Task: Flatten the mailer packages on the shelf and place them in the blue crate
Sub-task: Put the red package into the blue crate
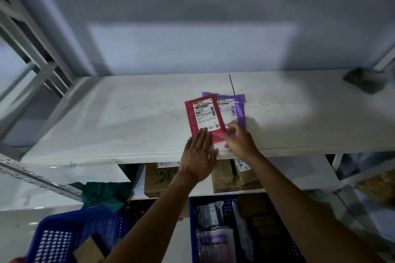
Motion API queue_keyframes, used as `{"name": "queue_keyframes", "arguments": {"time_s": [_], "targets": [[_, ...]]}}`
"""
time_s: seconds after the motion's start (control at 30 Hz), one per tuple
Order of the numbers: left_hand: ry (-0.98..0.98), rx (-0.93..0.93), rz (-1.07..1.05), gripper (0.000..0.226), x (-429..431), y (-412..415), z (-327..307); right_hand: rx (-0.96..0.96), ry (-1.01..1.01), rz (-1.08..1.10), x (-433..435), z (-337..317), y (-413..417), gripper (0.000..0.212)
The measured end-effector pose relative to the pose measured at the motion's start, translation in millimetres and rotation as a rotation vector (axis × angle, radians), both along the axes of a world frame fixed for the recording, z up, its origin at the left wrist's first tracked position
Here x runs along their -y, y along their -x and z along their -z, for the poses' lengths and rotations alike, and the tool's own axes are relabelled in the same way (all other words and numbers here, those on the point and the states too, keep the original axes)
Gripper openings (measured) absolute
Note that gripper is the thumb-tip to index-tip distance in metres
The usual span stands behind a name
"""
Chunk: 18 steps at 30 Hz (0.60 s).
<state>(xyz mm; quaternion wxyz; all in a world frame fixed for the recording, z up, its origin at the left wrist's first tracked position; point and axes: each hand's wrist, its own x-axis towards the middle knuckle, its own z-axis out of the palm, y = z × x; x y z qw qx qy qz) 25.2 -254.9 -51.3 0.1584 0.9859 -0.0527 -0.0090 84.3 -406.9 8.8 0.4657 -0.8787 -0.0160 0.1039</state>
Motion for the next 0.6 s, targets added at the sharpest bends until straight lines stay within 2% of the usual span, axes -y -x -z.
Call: {"name": "queue_keyframes", "arguments": {"time_s": [0.1,0.2,0.33,0.43,0.53,0.6], "targets": [[0.028,0.05,-0.043,0.068,-6,20,1,-0.043,-0.009,0.017,-9,3,6,0.023],[0.007,0.141,-0.101,0.066,-16,42,0,-0.059,0.038,-0.056,-22,10,17,0.027],[0.03,0.271,-0.126,0.049,-35,55,-9,-0.005,0.047,-0.14,-40,20,34,0.032],[0.056,0.359,-0.084,0.038,-50,55,-14,-0.01,-0.001,-0.104,-48,26,43,0.026],[0.095,0.357,-0.006,0.03,-61,45,-15,-0.038,-0.036,-0.093,-50,27,48,0.023],[0.149,0.322,-0.052,0.024,-67,34,-15,-0.046,-0.026,-0.092,-49,27,46,0.018]]}}
